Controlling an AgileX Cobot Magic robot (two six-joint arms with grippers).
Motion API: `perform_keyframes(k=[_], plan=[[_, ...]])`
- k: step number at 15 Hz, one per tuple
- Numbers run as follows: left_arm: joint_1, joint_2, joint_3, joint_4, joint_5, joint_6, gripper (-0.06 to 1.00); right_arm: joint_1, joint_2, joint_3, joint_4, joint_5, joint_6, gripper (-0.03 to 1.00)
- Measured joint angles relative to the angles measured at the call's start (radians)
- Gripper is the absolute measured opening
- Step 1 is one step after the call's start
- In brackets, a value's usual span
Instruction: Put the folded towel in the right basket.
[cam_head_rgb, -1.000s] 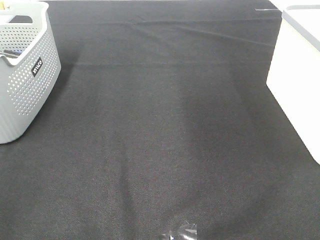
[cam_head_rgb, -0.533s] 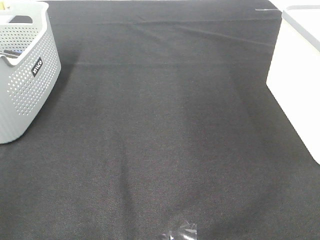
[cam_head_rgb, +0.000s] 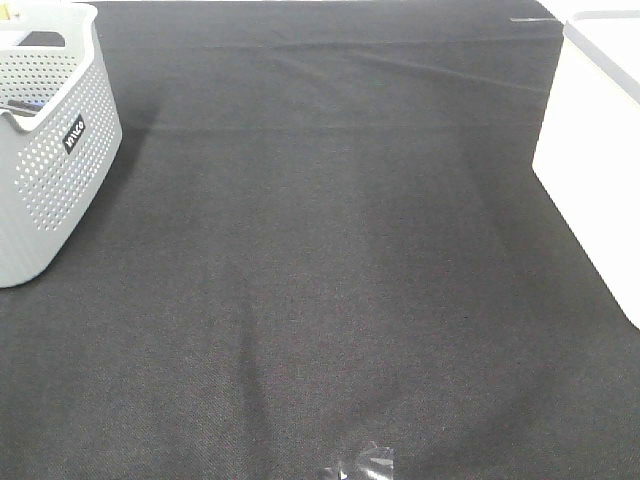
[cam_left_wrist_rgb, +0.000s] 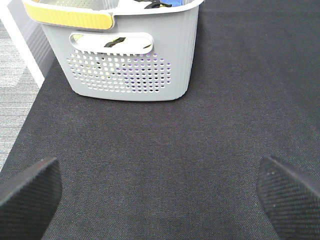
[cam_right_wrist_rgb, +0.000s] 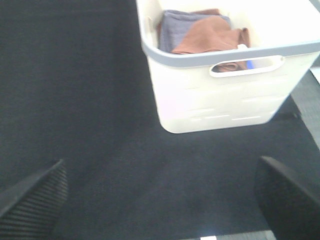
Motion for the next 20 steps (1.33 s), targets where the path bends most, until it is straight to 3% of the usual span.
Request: perform_keyframes(k=[3,8,15,18,20], plan=[[0.0,0.0,0.0,0.0,0.0,0.0,0.99,0.0,-0.16,0.087,0.026,-0.003,-0.006,0.97],[0.0,0.0,0.0,0.0,0.0,0.0,0.99,0.0,-0.161,0.296,0.06,-0.088,-0.013,0.97],[0.0,0.0,0.0,0.0,0.0,0.0,0.99,-0.003,-0.161,0.308,0.094,-0.105,-0.033,0.97],[0.0,0.0,0.0,0.0,0.0,0.0,0.99,-0.123,-0.161,0.308,0.096,-0.105,-0.033,0.97],[0.0,0.0,0.0,0.0,0.0,0.0,0.99,-0.134,-0.161,0.308,0.096,-0.105,-0.033,0.97]])
